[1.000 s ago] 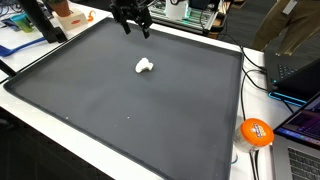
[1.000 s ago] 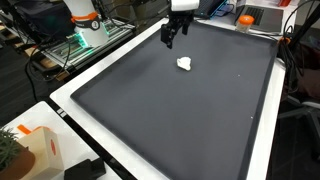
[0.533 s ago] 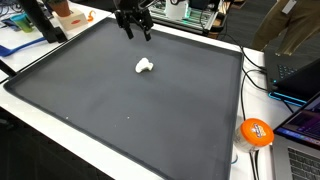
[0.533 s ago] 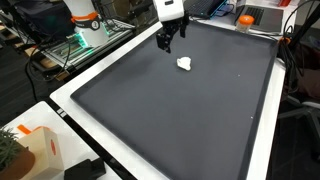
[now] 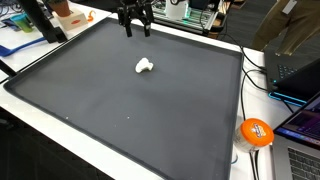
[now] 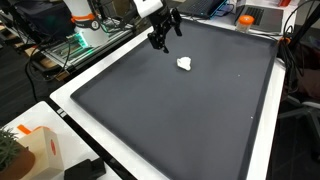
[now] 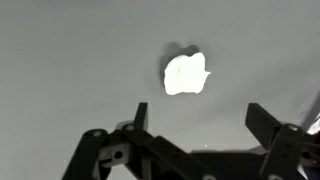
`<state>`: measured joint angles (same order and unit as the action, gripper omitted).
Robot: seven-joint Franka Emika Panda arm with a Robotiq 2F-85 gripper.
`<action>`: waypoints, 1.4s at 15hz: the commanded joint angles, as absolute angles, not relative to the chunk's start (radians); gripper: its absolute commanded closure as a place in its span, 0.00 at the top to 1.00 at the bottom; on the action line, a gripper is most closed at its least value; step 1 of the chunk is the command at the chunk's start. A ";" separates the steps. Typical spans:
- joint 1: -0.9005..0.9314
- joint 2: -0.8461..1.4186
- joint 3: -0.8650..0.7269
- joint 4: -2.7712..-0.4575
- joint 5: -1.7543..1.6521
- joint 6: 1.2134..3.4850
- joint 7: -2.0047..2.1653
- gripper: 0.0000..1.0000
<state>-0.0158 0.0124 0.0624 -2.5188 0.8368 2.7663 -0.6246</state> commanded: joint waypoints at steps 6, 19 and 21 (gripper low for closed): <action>-0.007 -0.004 0.074 -2.524 0.938 2.796 -0.715 1.00; 0.003 -0.023 0.083 -2.553 1.375 2.734 -1.395 1.00; -0.001 -0.011 0.079 -2.563 1.428 2.714 -1.461 1.00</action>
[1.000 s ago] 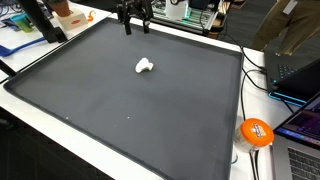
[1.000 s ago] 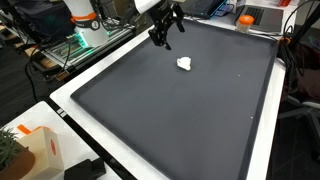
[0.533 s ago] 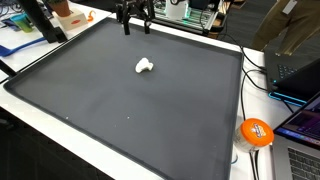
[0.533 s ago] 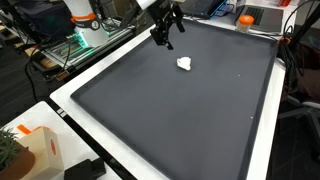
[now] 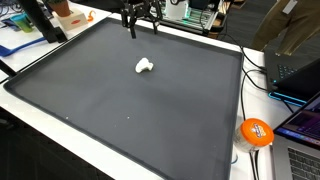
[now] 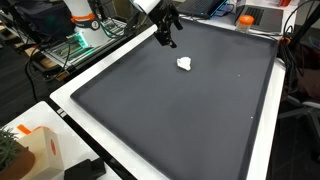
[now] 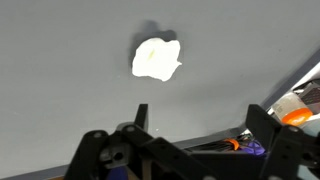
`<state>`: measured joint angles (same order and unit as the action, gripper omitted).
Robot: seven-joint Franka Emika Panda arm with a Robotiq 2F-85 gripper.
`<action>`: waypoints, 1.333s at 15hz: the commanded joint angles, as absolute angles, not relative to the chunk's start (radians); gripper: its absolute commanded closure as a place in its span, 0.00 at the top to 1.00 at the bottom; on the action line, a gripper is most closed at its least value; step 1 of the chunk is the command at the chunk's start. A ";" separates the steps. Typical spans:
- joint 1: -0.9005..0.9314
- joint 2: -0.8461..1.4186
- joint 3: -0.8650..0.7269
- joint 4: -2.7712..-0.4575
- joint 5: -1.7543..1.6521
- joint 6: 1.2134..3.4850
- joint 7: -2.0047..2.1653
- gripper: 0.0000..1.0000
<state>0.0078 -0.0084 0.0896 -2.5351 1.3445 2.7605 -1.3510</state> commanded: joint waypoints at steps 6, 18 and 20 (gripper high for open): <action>-0.008 0.009 0.072 -2.602 1.551 2.721 -1.618 1.00; -0.010 0.029 0.062 -2.635 1.827 2.680 -1.895 1.00; -0.012 0.036 0.058 -2.628 1.884 2.678 -1.940 1.00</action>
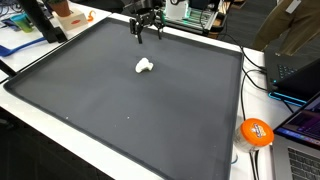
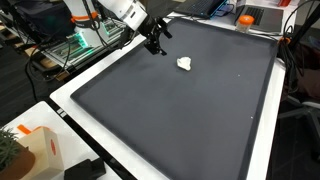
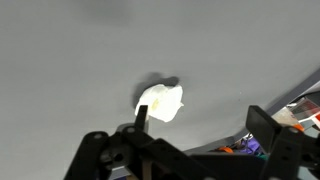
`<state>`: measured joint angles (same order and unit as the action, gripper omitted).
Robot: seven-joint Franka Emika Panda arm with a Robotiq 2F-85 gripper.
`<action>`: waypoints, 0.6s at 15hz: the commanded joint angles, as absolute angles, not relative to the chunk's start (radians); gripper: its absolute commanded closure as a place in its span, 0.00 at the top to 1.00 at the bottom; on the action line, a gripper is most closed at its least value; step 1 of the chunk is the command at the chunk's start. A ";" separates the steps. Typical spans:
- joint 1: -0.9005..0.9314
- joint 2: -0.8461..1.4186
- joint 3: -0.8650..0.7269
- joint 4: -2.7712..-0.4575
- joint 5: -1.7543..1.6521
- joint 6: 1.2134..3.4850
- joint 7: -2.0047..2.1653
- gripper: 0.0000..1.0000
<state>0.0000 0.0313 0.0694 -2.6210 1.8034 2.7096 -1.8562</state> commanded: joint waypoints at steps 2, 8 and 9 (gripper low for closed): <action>-0.010 0.041 0.057 -2.622 1.936 2.690 -1.985 1.00; -0.006 0.042 0.057 -2.623 2.002 2.683 -2.030 1.00; -0.005 0.037 0.058 -2.625 1.995 2.686 -2.016 1.00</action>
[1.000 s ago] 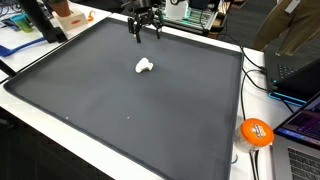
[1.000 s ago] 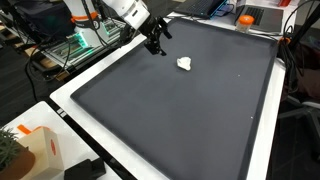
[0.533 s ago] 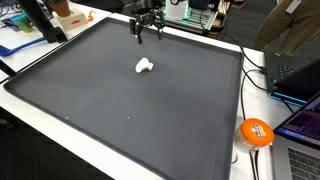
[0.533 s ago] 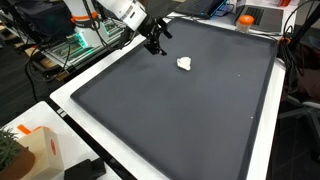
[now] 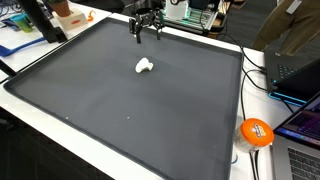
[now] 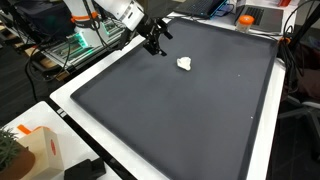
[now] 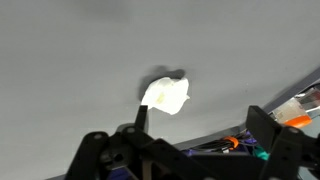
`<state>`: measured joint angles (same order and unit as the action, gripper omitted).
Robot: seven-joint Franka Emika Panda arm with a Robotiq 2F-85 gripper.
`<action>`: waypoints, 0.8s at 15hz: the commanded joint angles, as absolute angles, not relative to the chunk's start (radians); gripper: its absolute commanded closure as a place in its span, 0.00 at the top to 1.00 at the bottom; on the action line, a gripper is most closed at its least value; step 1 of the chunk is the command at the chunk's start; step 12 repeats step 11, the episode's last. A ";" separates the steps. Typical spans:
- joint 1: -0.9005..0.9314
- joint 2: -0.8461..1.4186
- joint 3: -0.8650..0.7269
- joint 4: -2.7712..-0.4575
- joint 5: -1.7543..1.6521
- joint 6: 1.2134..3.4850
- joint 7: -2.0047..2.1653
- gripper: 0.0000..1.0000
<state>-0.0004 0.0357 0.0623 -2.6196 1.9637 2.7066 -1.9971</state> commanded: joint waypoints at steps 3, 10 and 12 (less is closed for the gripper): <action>0.034 -0.005 0.067 -2.645 1.878 2.754 -1.786 1.00; 0.119 -0.104 0.151 -2.662 1.581 3.029 -1.289 1.00; 0.097 -0.050 0.133 -2.622 1.667 2.975 -1.413 1.00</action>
